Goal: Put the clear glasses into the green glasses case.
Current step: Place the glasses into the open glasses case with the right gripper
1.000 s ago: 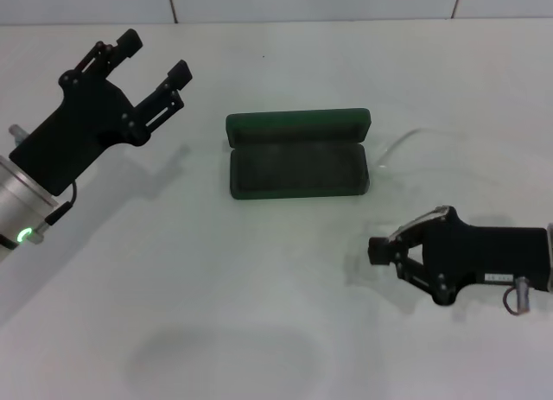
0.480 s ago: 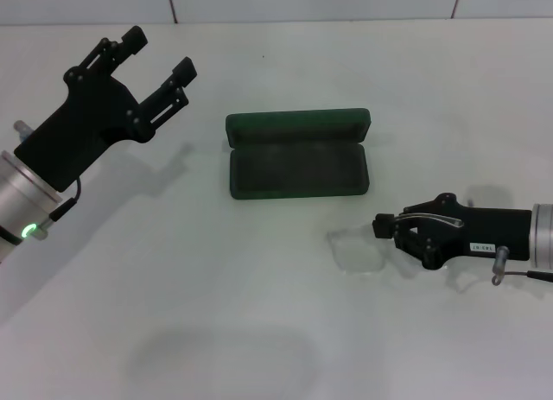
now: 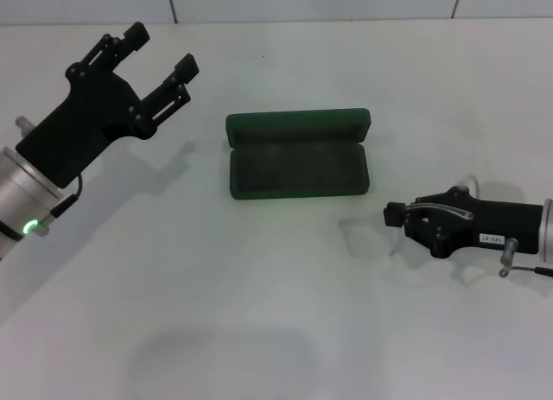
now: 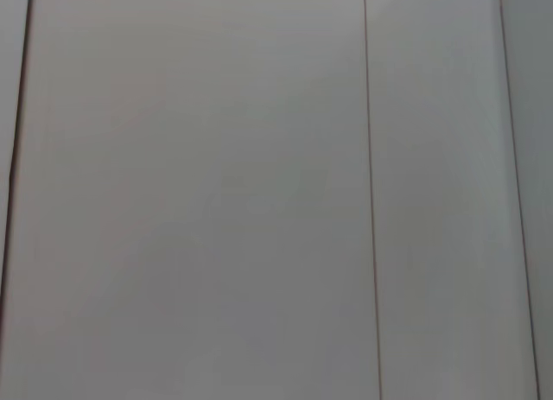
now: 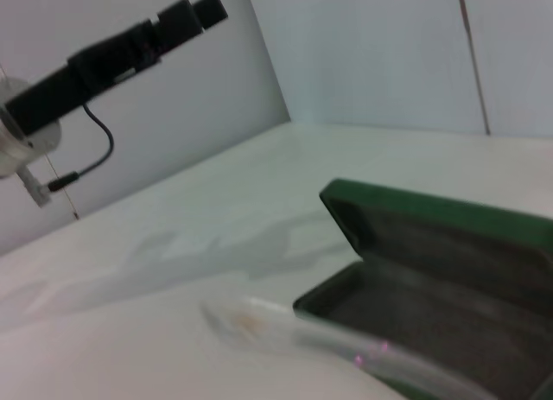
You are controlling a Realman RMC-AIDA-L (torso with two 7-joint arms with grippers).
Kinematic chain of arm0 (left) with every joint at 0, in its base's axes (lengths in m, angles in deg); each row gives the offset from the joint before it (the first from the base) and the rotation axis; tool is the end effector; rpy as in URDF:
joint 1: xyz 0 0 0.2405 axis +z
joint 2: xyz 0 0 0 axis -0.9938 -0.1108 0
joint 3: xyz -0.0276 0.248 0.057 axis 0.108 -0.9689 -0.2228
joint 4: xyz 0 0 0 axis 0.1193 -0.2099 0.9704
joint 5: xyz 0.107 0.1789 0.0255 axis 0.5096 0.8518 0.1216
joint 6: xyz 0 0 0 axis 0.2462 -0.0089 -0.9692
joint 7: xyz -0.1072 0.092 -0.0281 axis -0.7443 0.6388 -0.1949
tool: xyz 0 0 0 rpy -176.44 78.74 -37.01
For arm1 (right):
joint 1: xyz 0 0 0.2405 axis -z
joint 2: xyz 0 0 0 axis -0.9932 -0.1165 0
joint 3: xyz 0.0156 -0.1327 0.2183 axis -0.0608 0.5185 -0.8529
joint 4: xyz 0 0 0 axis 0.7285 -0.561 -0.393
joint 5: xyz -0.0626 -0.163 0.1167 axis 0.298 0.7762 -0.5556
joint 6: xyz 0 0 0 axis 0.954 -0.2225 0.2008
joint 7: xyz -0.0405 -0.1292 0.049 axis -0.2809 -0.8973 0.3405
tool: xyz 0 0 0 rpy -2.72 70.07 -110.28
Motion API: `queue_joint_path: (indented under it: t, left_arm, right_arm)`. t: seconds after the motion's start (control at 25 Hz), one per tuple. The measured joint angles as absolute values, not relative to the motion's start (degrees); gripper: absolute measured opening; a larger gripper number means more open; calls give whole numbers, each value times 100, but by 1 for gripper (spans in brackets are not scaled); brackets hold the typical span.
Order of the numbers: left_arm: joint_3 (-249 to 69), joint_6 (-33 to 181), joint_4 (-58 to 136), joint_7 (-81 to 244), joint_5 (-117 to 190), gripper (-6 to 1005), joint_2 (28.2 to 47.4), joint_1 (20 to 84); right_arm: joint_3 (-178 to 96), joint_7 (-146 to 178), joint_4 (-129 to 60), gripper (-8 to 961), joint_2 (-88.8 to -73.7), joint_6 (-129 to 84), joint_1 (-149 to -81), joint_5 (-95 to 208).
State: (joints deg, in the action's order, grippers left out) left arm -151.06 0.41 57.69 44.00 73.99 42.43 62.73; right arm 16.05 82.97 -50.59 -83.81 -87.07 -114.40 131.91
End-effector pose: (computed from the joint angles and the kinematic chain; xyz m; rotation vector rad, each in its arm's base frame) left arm -0.2723 0.3152 -0.0046 -2.0456 -0.3139 -1.0811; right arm 0.2795 0.3275 -0.0499 -2.6909 0.7047 0.6405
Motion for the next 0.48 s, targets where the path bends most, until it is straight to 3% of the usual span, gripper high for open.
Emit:
queue_joint_path:
  t: [0.48]
  left_arm:
    - [-15106,50,5769,4400,7399,771,4240,6272]
  right_arm:
    - [1504,8358,-5241,149,-8202,-9249,-11402,13266]
